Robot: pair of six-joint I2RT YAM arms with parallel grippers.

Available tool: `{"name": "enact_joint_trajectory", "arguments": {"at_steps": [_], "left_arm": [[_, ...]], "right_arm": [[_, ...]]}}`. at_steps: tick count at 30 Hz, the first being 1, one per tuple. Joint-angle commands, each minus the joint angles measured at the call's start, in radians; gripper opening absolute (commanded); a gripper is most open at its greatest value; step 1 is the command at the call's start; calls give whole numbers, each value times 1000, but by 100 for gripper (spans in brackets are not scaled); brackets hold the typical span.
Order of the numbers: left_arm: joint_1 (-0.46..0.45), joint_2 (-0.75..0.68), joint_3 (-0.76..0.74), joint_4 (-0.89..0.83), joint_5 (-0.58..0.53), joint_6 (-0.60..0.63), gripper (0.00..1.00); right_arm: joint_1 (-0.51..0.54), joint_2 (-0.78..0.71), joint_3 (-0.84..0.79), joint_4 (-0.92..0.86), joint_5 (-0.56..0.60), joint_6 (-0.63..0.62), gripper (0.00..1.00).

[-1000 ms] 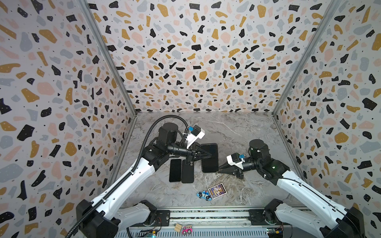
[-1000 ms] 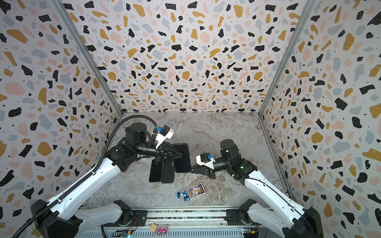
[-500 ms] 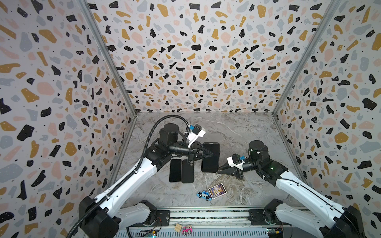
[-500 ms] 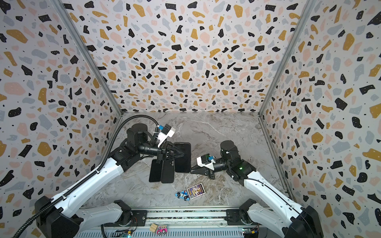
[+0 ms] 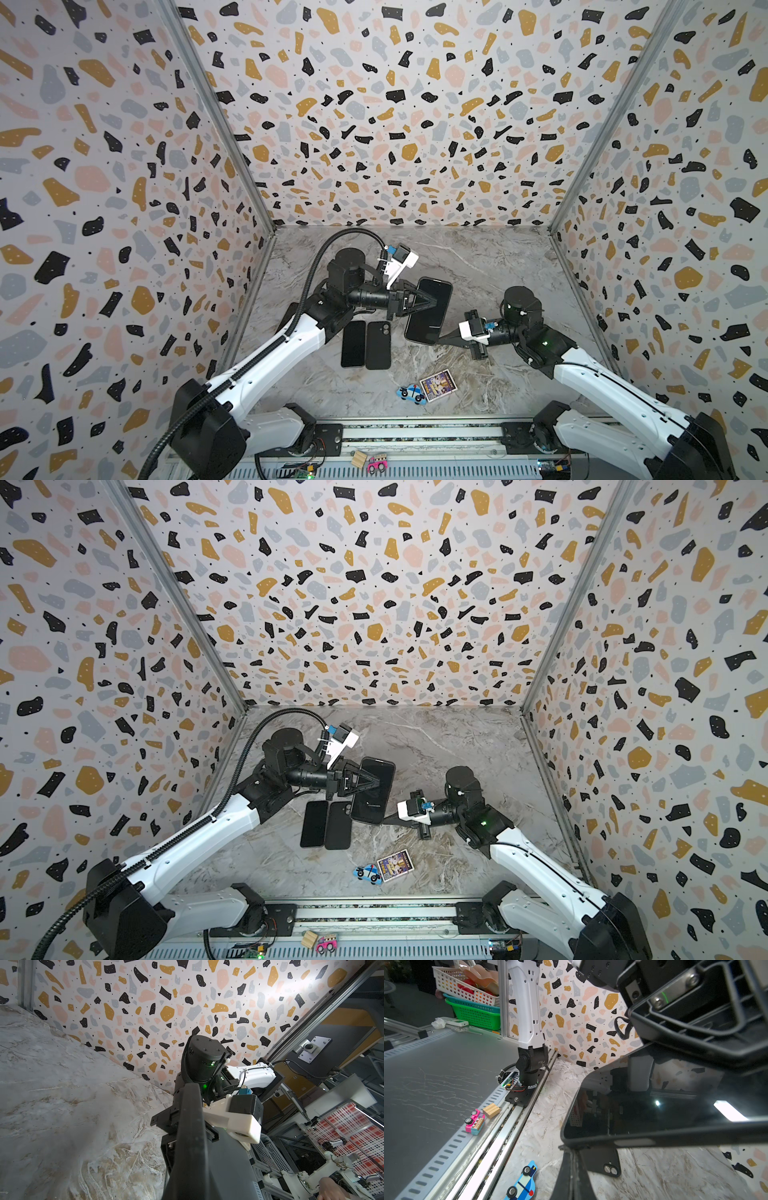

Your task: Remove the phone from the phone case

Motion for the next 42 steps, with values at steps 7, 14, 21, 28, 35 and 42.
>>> {"name": "enact_joint_trajectory", "arguments": {"at_steps": [7,14,21,28,35,42], "left_arm": [[0,4,-26,206,-59,-79,0],[2,14,-35,306,-58,-177,0],[18,7,-51,406,-74,-269,0],[18,-4,-46,404,-55,-268,0],[18,-39,-47,344,-49,-214,0],[18,-40,-44,272,-47,-153,0]], "right_arm": [[17,-70,-39,163,-30,38,0],[16,-112,-86,195,4,64,0],[16,-130,-117,223,10,143,32],[5,-131,-100,177,46,173,40],[-38,-69,-55,167,-2,255,40],[-42,-56,-48,271,-17,359,42]]}}
